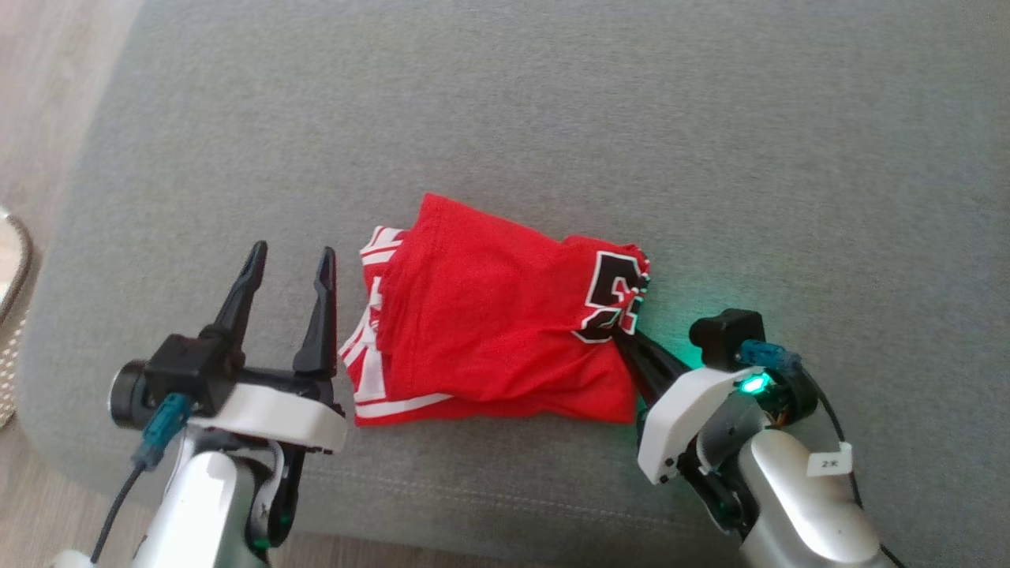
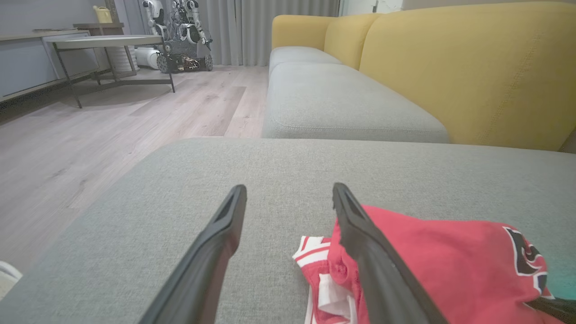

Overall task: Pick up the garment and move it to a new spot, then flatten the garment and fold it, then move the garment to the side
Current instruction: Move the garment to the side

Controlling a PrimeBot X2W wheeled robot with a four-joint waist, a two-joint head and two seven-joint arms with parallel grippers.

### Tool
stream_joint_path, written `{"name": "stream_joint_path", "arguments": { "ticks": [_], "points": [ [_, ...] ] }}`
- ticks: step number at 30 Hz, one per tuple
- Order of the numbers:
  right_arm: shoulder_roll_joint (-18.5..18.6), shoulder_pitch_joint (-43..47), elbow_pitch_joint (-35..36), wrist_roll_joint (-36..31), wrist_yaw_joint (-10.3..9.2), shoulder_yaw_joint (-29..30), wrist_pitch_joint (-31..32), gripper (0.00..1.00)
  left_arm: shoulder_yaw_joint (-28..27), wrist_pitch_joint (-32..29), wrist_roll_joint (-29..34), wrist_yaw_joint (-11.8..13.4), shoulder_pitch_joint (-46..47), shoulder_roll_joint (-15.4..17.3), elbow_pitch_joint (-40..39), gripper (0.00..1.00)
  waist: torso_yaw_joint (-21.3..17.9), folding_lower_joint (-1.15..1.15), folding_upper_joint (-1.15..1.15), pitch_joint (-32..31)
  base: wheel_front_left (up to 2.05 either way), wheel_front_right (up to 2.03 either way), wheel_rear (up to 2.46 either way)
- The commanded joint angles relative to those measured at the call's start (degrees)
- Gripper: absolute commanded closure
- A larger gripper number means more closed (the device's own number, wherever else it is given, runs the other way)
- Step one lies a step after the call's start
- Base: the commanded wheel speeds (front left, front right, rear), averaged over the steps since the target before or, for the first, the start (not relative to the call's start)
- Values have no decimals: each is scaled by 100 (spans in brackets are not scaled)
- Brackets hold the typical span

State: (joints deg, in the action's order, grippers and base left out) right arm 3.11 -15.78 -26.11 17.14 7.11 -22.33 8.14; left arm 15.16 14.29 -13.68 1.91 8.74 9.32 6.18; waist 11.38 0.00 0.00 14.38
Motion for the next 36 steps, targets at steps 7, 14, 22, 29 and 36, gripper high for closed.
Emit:
{"name": "stream_joint_path", "arguments": {
  "ticks": [7, 14, 22, 29, 36],
  "points": [
    [173, -267, 331, -195, 37, -47, -146, 100, -339, 70, 134, -59, 193, 179, -284, 0, -554, 0, 0, -80, 0, 0, 0],
    [564, -541, 642, -322, 37, 195, -98, 100, -415, 70, 128, -37, 167, 207, -433, 0, -1166, 0, 0, 19, 0, 0, 0],
    [1283, -1220, 783, -334, 37, 645, 4, 100, -341, 34, 187, -94, 340, 312, -591, 0, -1762, 0, 0, 338, 0, 0, 0],
    [1741, -2172, 402, -309, 37, 1501, -99, 100, -269, -97, 219, -133, 571, 394, -753, 0, -2079, 0, 0, 698, 0, 0, 0],
    [1934, -2841, -112, -320, 37, 2157, -273, 100, -215, -169, 240, -144, 688, 449, -855, 0, -2152, 0, 0, 1029, 0, 0, 0]
  ]
}}
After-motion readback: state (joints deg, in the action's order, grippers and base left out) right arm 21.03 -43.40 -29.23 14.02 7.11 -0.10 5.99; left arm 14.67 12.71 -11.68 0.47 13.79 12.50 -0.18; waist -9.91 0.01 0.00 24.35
